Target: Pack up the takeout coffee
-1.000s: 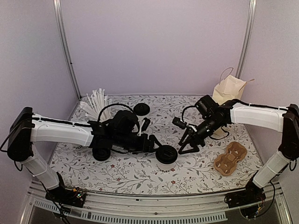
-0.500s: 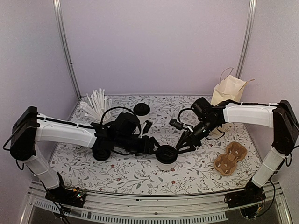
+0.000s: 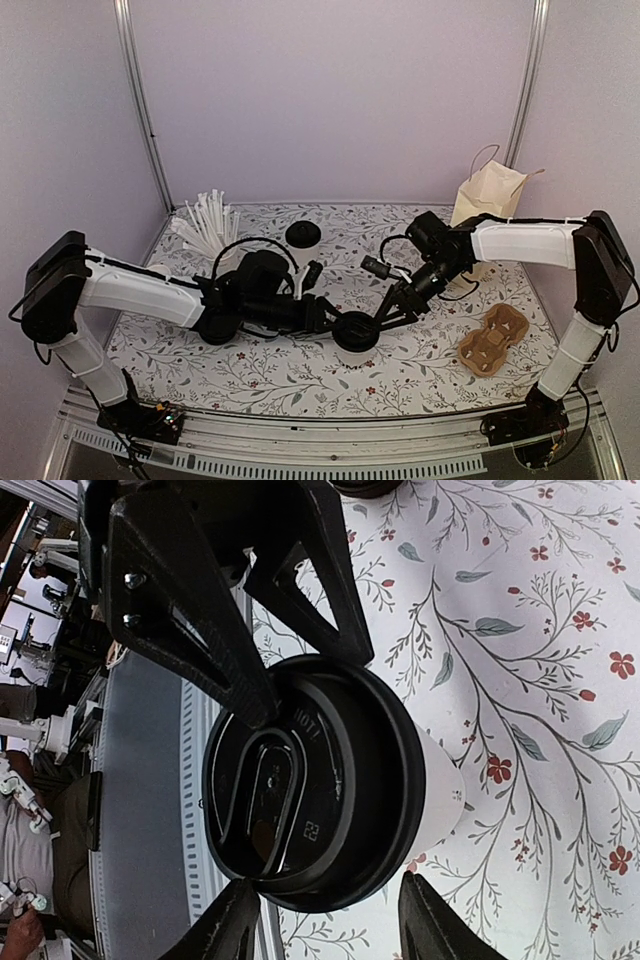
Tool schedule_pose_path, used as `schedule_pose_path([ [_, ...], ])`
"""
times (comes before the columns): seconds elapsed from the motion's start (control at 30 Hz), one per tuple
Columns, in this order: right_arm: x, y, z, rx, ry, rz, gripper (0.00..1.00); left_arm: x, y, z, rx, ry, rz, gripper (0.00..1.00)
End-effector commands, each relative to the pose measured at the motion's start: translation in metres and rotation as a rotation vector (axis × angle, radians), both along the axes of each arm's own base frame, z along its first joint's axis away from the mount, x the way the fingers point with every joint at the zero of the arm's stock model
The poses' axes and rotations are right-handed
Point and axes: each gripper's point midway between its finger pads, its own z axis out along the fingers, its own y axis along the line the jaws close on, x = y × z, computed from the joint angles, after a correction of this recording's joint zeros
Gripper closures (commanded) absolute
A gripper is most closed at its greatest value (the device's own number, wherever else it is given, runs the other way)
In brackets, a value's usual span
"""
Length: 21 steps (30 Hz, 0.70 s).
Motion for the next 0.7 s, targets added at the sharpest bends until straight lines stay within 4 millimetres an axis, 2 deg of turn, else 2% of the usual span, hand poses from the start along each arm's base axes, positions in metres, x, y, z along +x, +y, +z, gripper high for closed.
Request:
schedule_pose_path([
  [0.0,0.006,0.007,-0.007,-0.021,0.005,0.001,0.50,-0.026,0.034,-0.077,0.214,0.133,-0.015,0.52],
  [0.1,0.005,0.008,-0.007,-0.024,0.001,0.004,0.50,-0.026,0.038,-0.084,0.200,0.134,-0.013,0.57],
  [0.3,0.002,0.005,-0.028,-0.063,0.041,-0.002,0.51,-0.032,0.040,-0.102,0.132,0.210,-0.025,0.59],
  [0.67,0.003,0.003,-0.050,-0.109,0.074,-0.013,0.55,-0.045,0.058,-0.147,0.217,0.326,-0.011,0.61],
])
